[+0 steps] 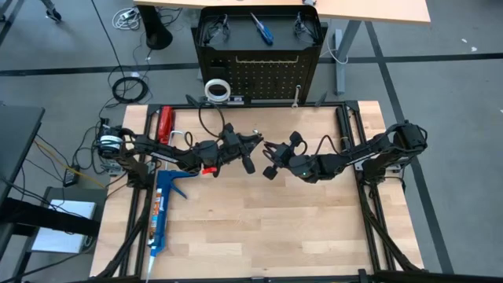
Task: Hang tools onto peg board
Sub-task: Hang the wrench onto the black pegboard
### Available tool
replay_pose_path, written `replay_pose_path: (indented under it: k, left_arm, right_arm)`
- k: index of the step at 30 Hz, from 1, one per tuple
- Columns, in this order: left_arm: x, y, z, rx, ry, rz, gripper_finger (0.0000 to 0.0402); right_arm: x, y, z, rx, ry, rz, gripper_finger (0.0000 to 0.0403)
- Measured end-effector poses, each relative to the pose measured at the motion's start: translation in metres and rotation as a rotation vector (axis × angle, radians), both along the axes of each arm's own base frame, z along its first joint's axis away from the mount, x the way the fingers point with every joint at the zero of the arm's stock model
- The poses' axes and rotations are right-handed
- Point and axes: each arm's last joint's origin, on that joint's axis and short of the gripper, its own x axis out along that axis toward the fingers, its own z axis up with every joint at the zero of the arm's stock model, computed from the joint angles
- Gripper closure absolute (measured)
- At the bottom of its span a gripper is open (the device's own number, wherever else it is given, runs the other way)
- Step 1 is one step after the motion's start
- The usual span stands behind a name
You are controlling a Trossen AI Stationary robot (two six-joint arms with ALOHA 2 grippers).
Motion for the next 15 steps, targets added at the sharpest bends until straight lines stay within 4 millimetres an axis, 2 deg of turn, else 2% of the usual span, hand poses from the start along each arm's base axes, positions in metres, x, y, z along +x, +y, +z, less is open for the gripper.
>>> replay_pose_path:
  k: [4,8,15]
  left_arm:
    - [0.0,0.0,0.0,0.005,0.003,-0.025,0.0386]
    - [0.0,0.005,-0.004,0.015,0.044,-0.029,0.0389]
    - [0.001,0.01,-0.005,0.016,0.054,-0.118,0.0398]
  right_arm:
    - [-0.001,0.007,0.002,-0.01,0.012,0.047,0.0326]
    - [-0.006,0.015,0.012,-0.007,-0.018,0.089,0.0273]
    - [-0.017,0.016,0.02,-0.004,0.027,0.097,0.0193]
